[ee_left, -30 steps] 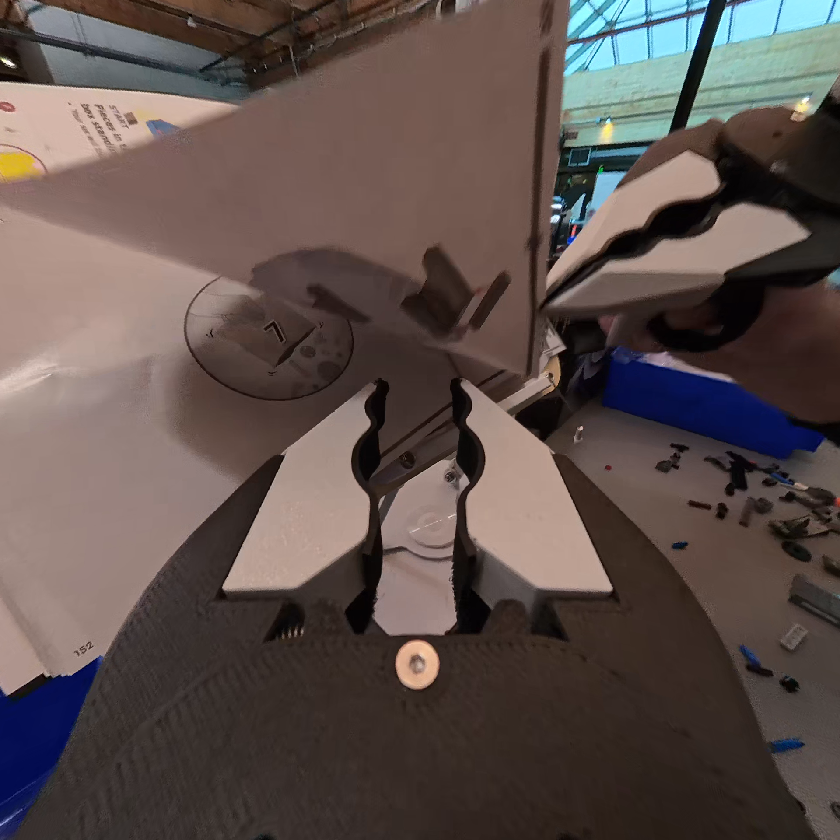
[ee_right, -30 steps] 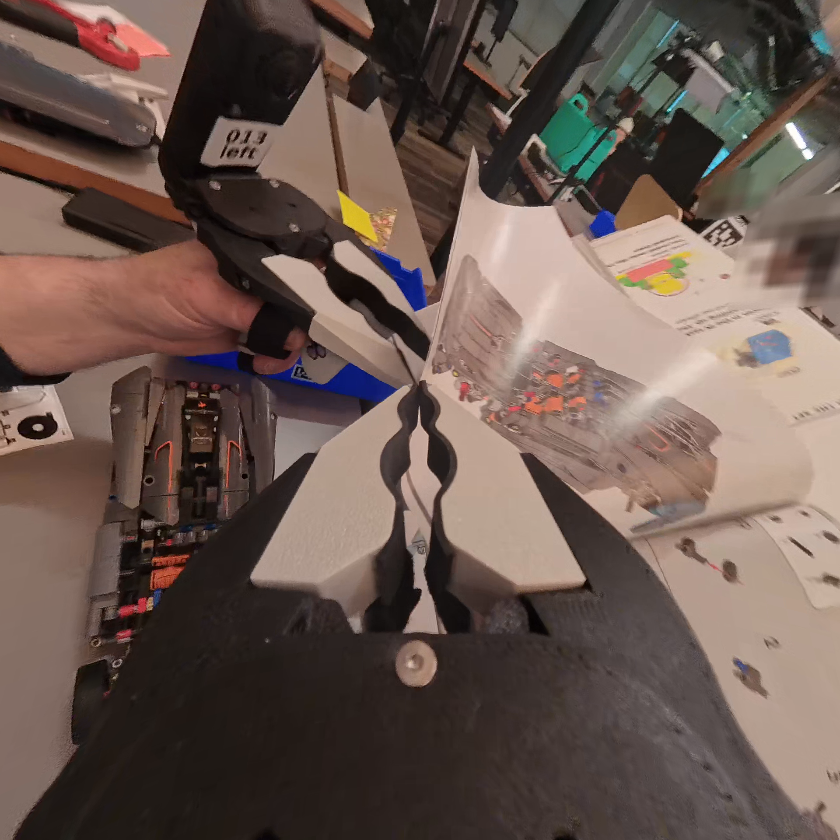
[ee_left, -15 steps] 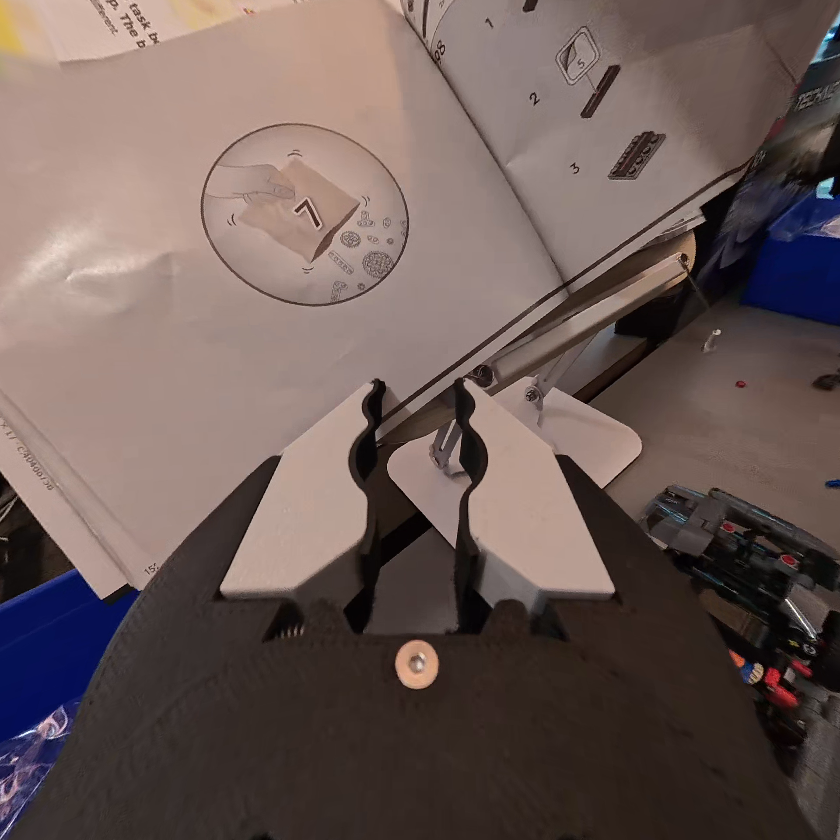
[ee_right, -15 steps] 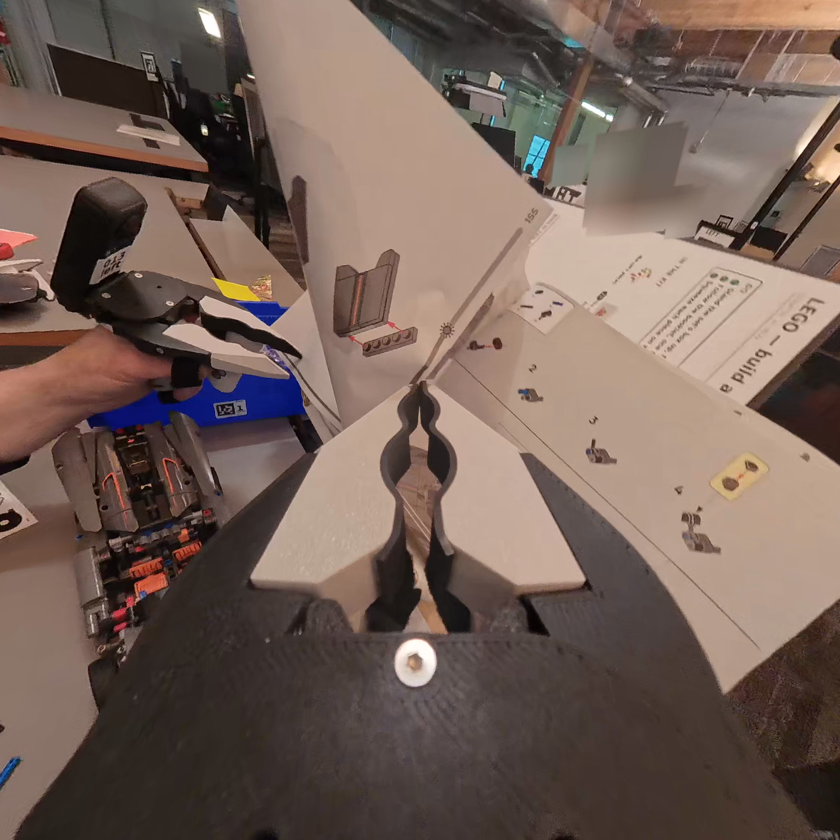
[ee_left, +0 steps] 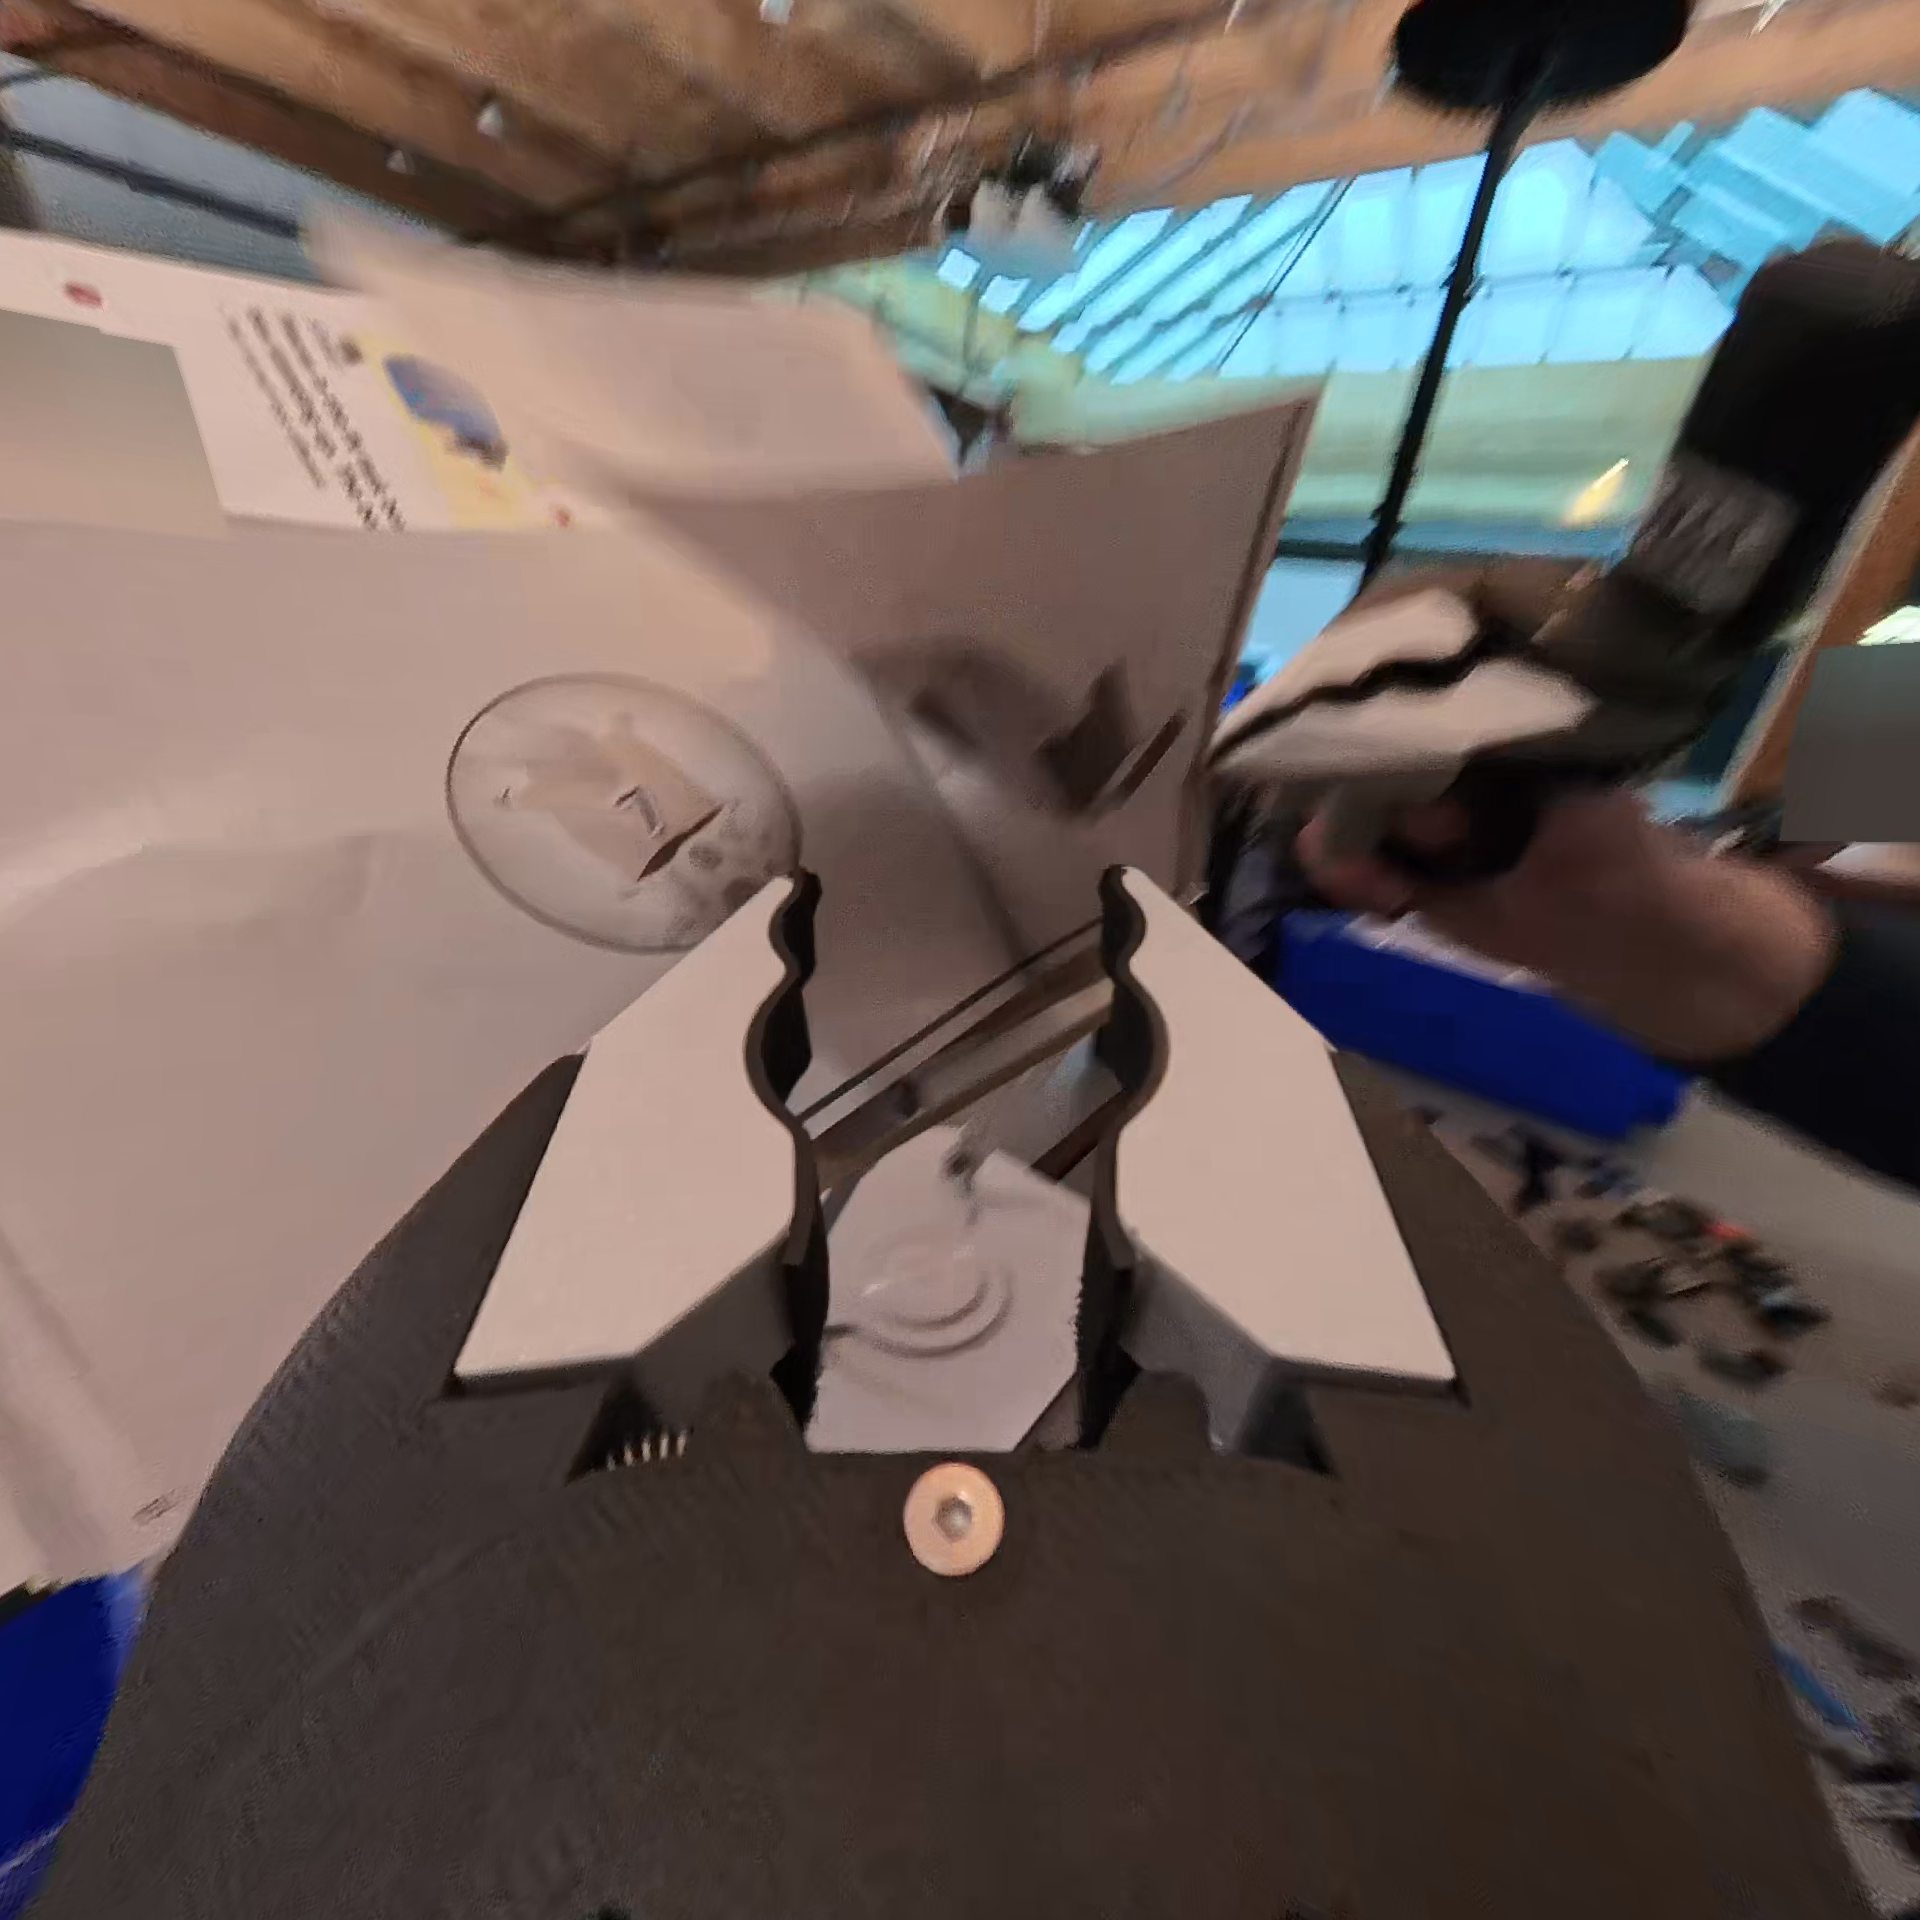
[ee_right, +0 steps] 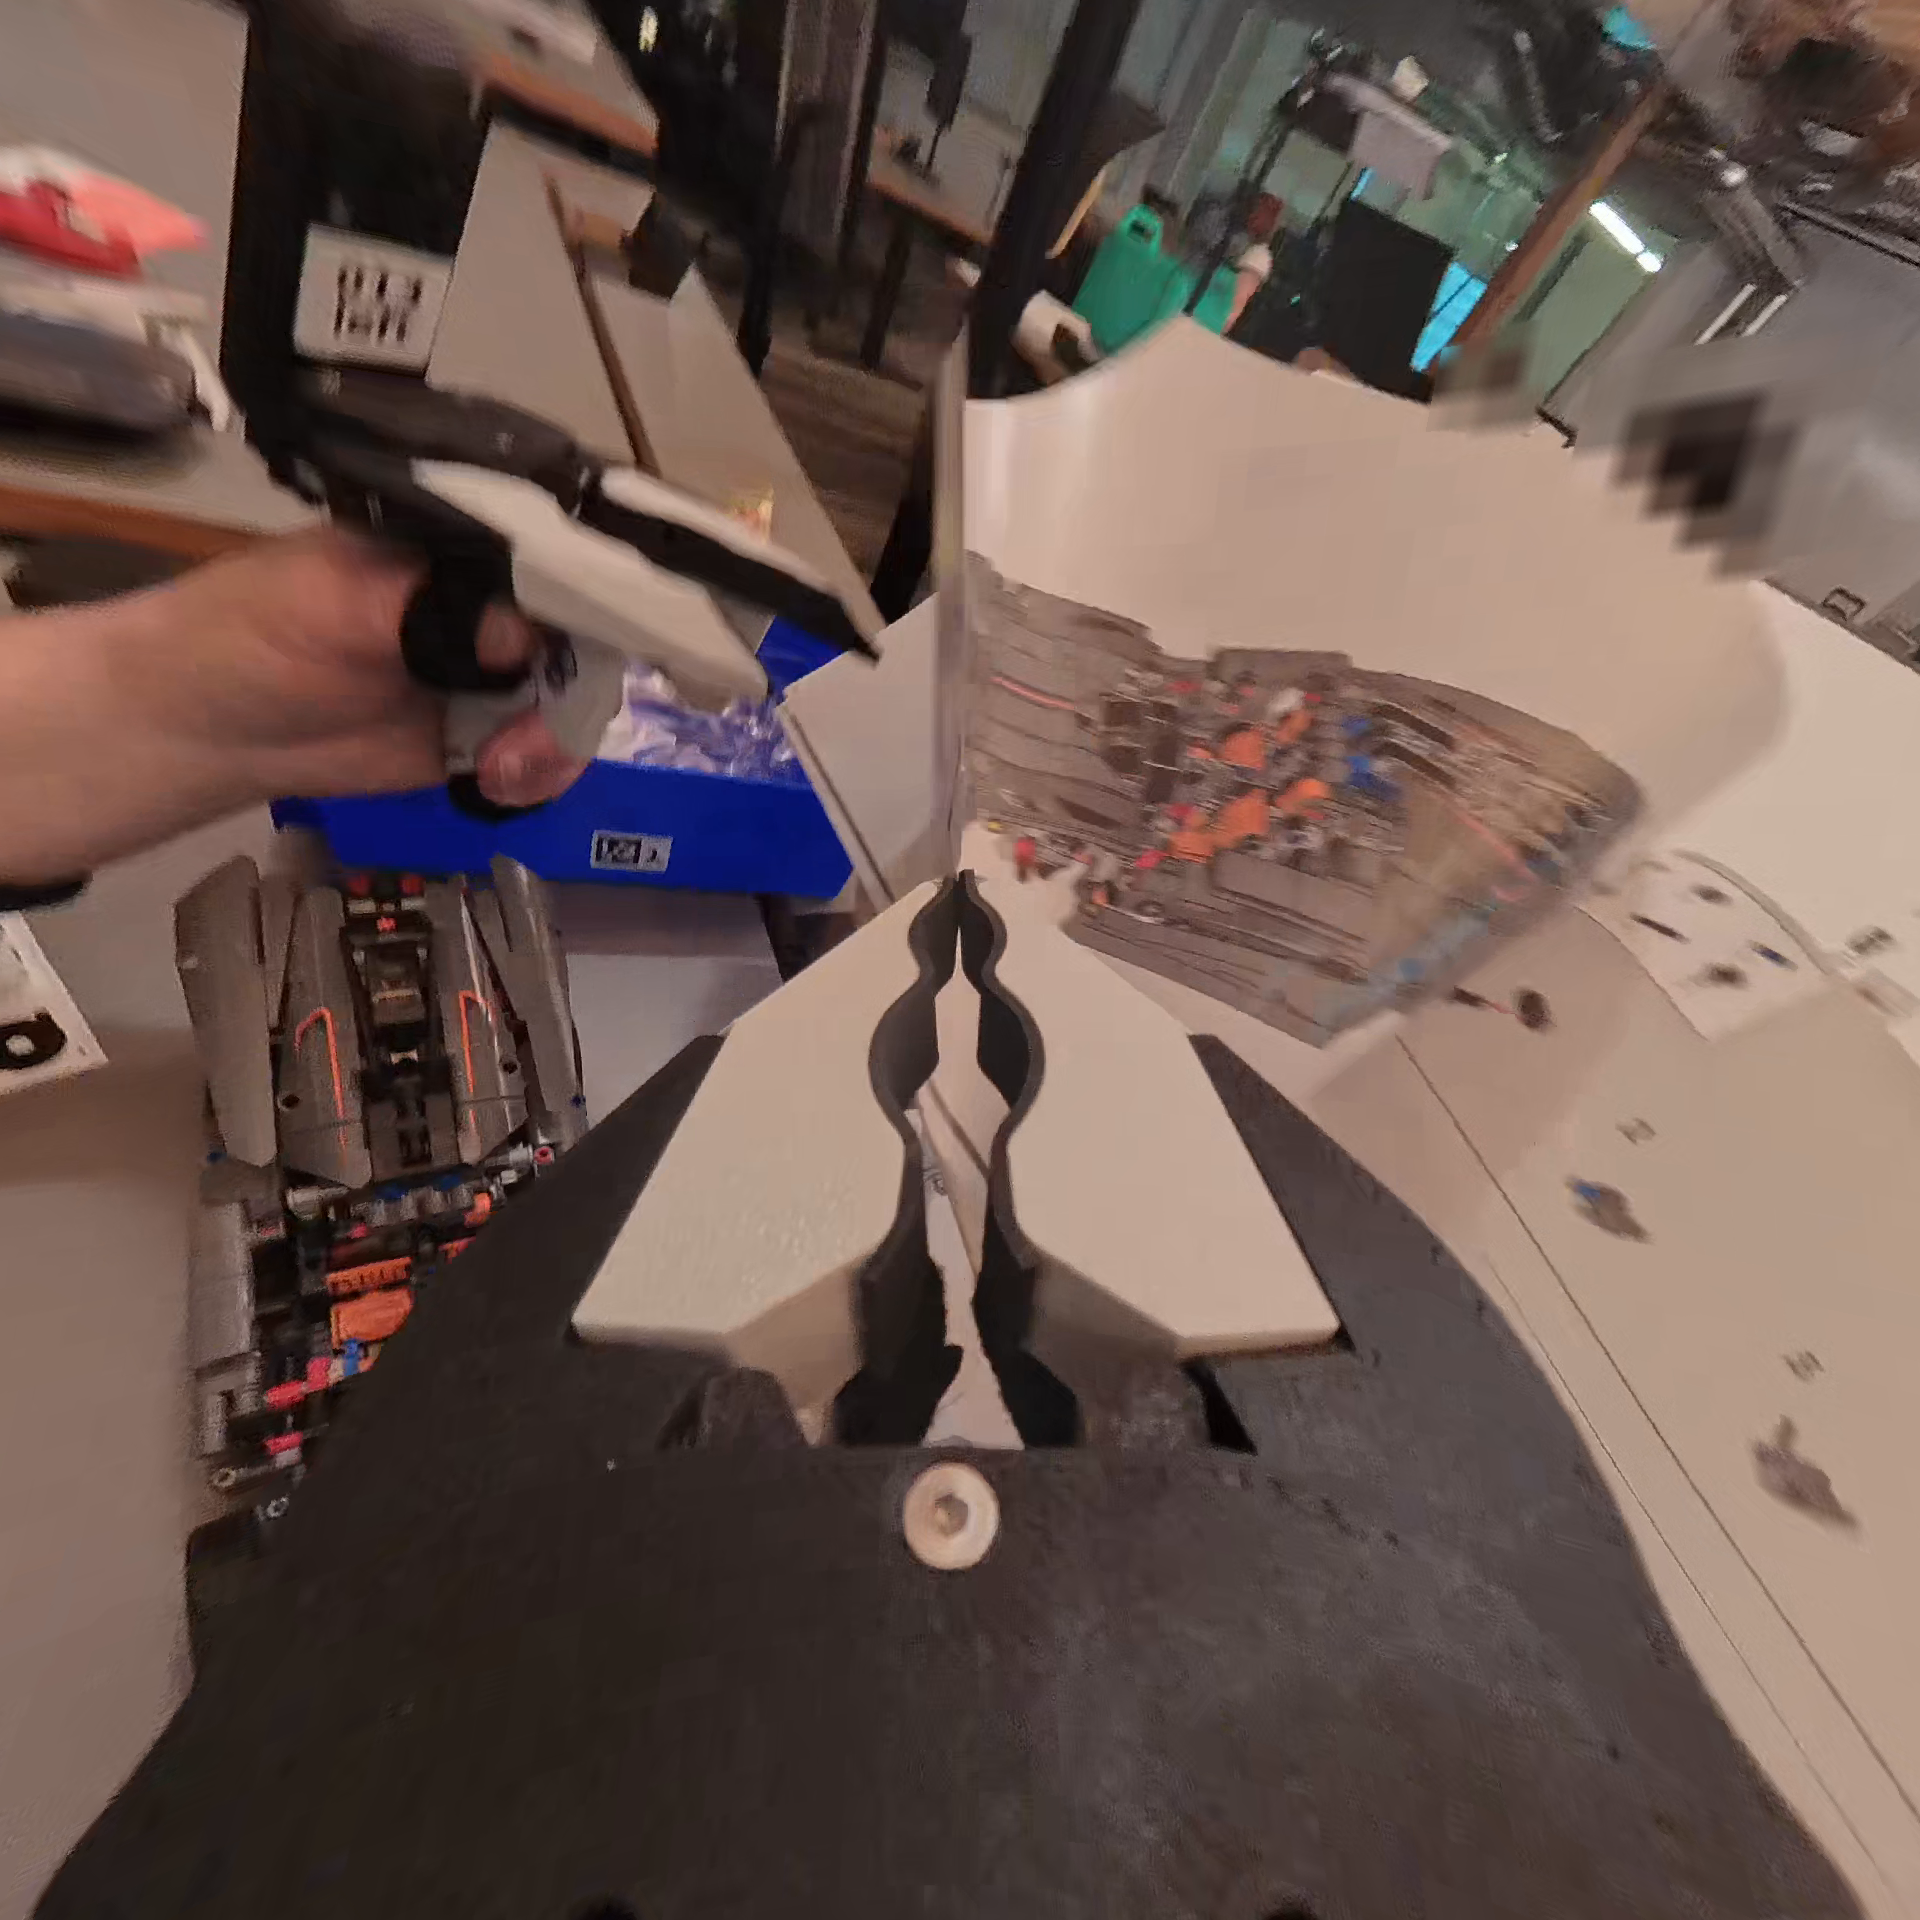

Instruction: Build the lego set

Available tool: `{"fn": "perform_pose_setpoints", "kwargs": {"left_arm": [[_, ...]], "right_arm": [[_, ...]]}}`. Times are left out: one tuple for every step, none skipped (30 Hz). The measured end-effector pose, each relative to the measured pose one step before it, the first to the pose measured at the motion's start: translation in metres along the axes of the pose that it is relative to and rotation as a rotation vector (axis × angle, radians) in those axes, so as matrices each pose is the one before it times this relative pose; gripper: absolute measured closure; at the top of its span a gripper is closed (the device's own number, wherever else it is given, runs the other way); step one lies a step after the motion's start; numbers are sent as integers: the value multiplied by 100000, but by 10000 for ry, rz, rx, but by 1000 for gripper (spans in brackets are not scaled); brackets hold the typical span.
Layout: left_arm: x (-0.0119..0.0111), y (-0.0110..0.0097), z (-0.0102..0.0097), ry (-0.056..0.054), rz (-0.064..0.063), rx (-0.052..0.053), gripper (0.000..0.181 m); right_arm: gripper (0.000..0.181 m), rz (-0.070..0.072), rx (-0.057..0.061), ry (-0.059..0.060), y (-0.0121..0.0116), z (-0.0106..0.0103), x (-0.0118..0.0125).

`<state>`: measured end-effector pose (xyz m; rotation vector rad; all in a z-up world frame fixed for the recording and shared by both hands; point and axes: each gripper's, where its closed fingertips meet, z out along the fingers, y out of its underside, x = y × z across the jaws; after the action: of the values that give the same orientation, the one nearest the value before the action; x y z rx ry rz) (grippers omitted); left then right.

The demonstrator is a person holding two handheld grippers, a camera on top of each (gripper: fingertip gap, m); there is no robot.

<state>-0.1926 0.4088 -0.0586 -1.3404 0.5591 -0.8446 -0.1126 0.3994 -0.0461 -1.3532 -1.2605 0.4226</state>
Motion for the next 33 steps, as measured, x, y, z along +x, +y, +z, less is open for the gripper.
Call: {"fn": "perform_pose_setpoints", "kwargs": {"left_arm": [[191, -879, -497, 362, -401, 471, 124], [-55, -688, -527, 214, -322, 375, 120], [-198, -489, -514, 151, -309, 283, 118], [-267, -211, -426, 131, -306, 138, 113], [-427, 49, -274, 18, -329, -3, 108], [-617, 221, -162, -143, -271, -97, 107], [-587, 265, -84, -205, -139, -106, 108], [-339, 132, -48, -134, -33, -11, 108], [-164, 161, 40, -52, -56, -31, 107], [-431, 377, 121, -220, -118, -195, 108], [-835, 663, 108, -460, -96, -362, 111], [-632, 650, 108, -324, 2, -316, 117], [-340, 374, 84, -120, -1, -117, 121], [-175, 153, 48, 4, -130, 6, 125], [52, -122, -28, 144, -201, 151, 138], [278, -260, -78, 248, -164, 224, 154], [432, -117, -41, 312, -51, 102, 164], [138, 61, -9, 105, -7, -66, 168], [105, 53, -77, 48, 86, -75, 178], [150, -128, -88, 41, 126, 47, 181], [228, -121, -80, 102, 48, 19, 181], [273, -71, -19, 151, -29, -31, 181], [256, -143, -39, 135, -23, 21, 181], [71, -236, -85, 6, 34, 102, 181], [-39, -160, -95, -54, 34, 73, 181], [110, -27, -39, 67, 41, -6, 181], [-76, 9, -51, -77, 94, -47, 181], [-475, -175, -165, -387, 221, 85, 181], [-398, -161, -180, -318, 185, 64, 181], [-284, 15, -120, -171, 66, -77, 181], [-568, 62, -187, -337, 8, -129, 181], [-941, -228, -364, -623, 154, 94, 181], [-665, -347, -341, -440, 222, 211, 181]], "right_arm": [[181, -374, -243, -71, 133, 1049, -911], [181, -328, -210, -55, 84, 1006, -803], [181, -305, -248, 18, 144, 981, -630], [181, -342, -309, 60, 222, 964, -533], [181, -324, -281, 43, 174, 930, -477], [181, -230, -169, 24, 22, 838, -383], [181, -119, -84, -43, -101, 802, -412], [181, -9, 12, -95, -241, 739, -444], [181, 20, 23, -199, -259, 677, -567], [181, -55, -53, -212, -125, 557, -574], [181, -108, -18, -20, -155, 313, -245], [181, -34, 9, 4, -144, 141, -106], [181, 84, -49, -35, -23, 56, -34], [181, 112, -25, 30, 3, -36, 138], [181, 80, 30, 2, -13, -104, 123], [181, 21, 26, -42, 18, -149, 17], [181, -26, -46, -3, 131, -154, 46], [181, -3, -95, 38, 185, -143, 103], [181, 37, -33, -12, 108, -149, 33], [181, 51, 48, -34, 7, -190, -15], [181, 35, 59, -1, -9, -225, 30], [181, 8, 64, -24, -11, -216, -26], [181, -32, 42, -47, 9, -180, -95], [181, -54, -36, 30, 113, -149, 16], [181, -33, -37, 65, 120, -128, 71], [181, 9, 24, -36, 17, -111, -50], [177, 32, 22, -85, -42, -115, -109], [168, 5, -23, -10, -18, -177, 11], [165, -48, 6, 44, -90, -284, 75], [163, -55, 29, 55, -110, -357, 119], [162, -34, -12, 102, -22, -384, 232], [158, -34, -29, 160, 60, -402, 371], [157, -11, -60, 222, 180, -420, 526]]}}
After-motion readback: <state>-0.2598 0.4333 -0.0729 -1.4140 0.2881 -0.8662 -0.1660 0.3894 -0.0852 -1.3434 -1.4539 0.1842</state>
